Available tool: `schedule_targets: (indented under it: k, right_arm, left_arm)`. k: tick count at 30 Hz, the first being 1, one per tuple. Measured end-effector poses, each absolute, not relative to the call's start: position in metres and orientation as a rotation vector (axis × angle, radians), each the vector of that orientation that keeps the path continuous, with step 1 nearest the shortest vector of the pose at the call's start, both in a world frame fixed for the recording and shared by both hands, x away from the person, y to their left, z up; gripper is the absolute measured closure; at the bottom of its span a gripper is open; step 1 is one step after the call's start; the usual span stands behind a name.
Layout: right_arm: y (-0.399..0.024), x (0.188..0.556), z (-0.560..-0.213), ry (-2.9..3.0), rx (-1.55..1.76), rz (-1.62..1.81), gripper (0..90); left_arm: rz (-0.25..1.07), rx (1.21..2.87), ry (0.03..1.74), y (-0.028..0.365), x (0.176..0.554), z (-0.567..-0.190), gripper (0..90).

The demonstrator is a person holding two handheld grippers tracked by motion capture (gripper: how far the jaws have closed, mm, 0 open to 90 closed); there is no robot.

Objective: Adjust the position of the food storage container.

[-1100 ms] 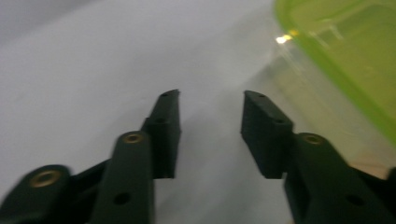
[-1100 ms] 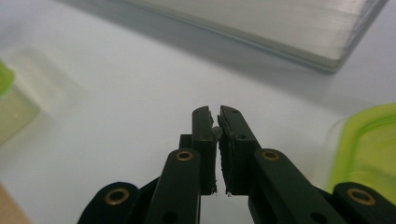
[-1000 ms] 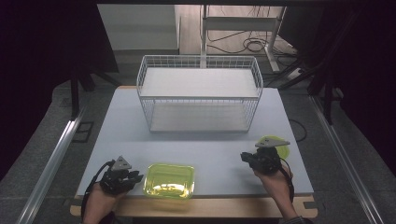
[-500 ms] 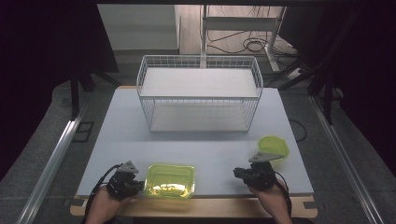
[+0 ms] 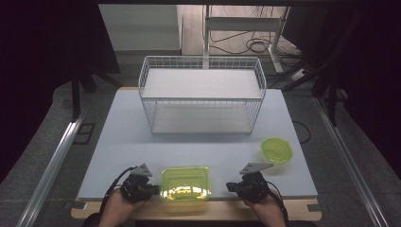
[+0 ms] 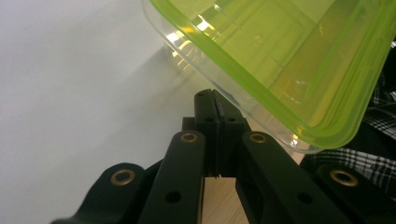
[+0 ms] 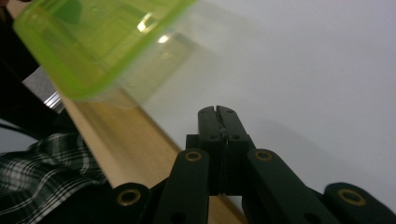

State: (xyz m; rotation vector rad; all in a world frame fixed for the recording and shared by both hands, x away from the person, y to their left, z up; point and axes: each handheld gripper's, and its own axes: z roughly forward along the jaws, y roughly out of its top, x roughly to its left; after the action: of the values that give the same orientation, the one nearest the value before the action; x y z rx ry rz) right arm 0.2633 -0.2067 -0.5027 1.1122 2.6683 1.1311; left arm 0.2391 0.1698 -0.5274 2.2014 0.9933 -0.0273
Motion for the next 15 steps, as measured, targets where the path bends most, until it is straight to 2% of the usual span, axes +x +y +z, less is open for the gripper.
schedule_targets:
  k: [6, 15]
  right_arm:
    - [-0.197, 0.256, -0.507, 2.717, 1.082, 1.113, 89.0]
    - [-0.196, 0.265, -0.505, 2.695, 1.095, 1.103, 88.8]
  left_arm:
    - [-0.045, 2.197, 0.956, 0.155, 0.24, -0.527, 89.9]
    - [-0.069, 2.201, 0.911, 0.138, 0.24, -0.528, 89.9]
